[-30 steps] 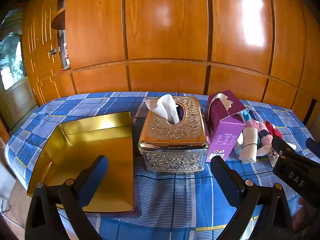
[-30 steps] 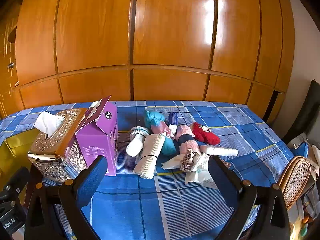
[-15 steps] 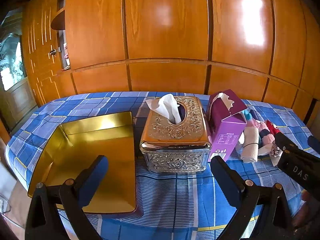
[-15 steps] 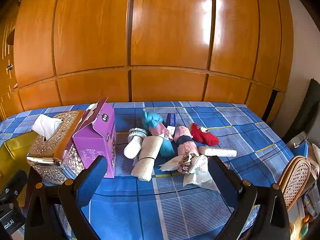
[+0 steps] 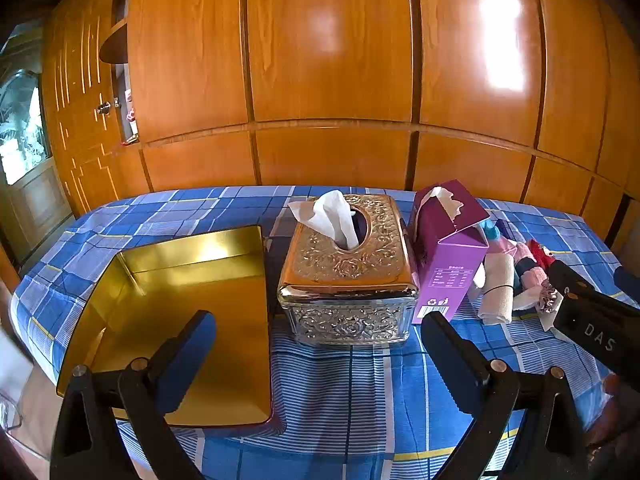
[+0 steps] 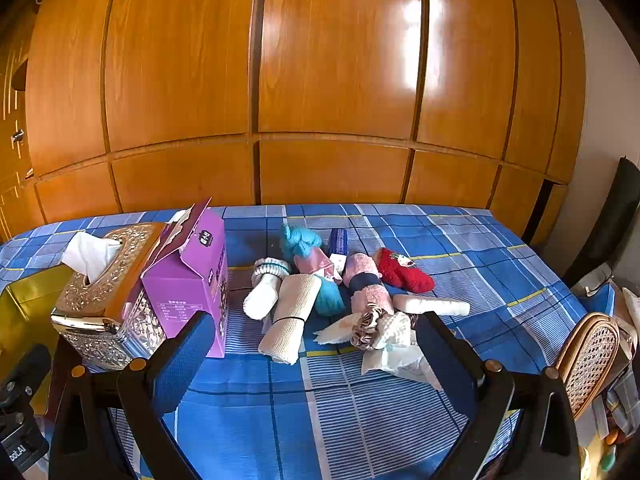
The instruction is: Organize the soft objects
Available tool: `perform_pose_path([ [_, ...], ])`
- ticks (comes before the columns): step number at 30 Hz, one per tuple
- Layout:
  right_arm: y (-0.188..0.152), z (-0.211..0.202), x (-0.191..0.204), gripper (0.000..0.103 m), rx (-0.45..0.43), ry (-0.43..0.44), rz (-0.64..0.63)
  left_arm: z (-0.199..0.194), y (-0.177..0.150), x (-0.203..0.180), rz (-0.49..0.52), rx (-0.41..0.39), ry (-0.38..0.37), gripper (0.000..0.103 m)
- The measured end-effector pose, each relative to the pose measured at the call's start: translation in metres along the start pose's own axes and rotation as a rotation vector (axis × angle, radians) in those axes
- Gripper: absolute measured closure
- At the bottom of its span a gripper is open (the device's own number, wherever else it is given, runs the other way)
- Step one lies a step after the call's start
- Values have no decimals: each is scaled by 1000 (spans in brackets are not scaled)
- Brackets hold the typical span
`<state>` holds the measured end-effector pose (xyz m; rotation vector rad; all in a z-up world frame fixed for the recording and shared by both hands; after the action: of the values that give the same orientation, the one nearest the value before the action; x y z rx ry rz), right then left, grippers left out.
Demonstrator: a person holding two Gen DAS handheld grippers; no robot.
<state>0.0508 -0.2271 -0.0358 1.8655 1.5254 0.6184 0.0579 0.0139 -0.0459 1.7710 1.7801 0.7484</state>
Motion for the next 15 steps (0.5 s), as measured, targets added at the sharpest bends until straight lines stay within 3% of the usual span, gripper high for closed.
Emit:
perform_pose_path([
  [15, 2, 2, -11, 1, -7, -17, 21, -2, 0, -4, 9, -2, -7, 0],
])
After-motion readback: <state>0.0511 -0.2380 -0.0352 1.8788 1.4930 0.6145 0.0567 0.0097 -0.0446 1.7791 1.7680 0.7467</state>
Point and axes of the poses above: each gripper's, at about its wrist camera, not at the fingertips, and z roughly the way its jaws point, x to its left, y to its top, the point moved 9 cm from there along z, roughly the way its jaws point, and after that the axes turned 10 degrees about x, right-handed, at the moved point
